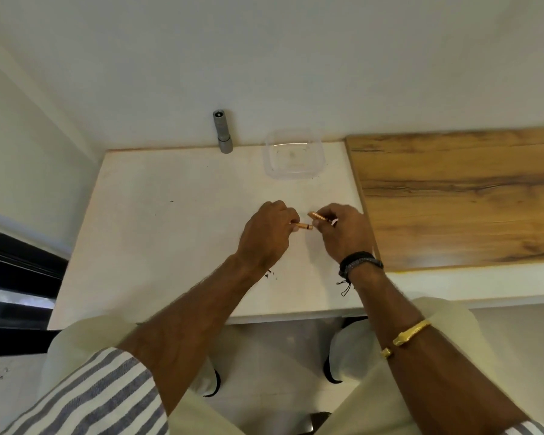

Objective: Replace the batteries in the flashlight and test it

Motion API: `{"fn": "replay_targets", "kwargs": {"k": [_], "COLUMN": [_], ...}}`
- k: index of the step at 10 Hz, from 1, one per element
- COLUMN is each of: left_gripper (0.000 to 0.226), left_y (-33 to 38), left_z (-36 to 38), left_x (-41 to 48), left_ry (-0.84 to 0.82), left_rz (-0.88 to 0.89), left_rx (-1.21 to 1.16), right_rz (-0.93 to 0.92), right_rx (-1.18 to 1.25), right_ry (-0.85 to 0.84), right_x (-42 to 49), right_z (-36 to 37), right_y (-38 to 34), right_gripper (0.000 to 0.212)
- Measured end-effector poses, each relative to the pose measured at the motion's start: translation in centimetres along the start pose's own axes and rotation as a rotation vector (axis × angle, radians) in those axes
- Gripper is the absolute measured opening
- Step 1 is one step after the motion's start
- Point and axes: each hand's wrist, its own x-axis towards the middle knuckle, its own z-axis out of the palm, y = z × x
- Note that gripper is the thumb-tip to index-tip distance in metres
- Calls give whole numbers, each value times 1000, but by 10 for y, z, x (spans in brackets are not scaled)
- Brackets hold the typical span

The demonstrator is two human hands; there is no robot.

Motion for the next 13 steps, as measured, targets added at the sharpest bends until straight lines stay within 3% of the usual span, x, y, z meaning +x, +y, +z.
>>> {"fn": "replay_targets", "kwargs": {"k": [3, 5, 8, 11, 13], "left_gripper": [16, 10, 22, 11, 20], "left_y": [-22, -48, -65, -57, -45], "left_z": [-37, -33, -15, -31, -49], "left_x": [86, 140, 173, 147, 109], "left_ry": [176, 144, 90, 154, 195], "left_rz": [-56, -200, -306, -286, -270], "left_rx": [94, 109, 85, -38, -66], "right_rz": [-195, -223, -217, -156, -143], "right_rx": [-72, -279, -484, -378, -213], "right_ry": [2, -80, -140, -60, -4], "right_x": [106, 168, 203, 185, 139], "right_z": [-15, 3, 33, 20, -6], "right_y": [-64, -83, -85, -83, -81], "right_gripper": [13, 12, 13, 29, 25]}}
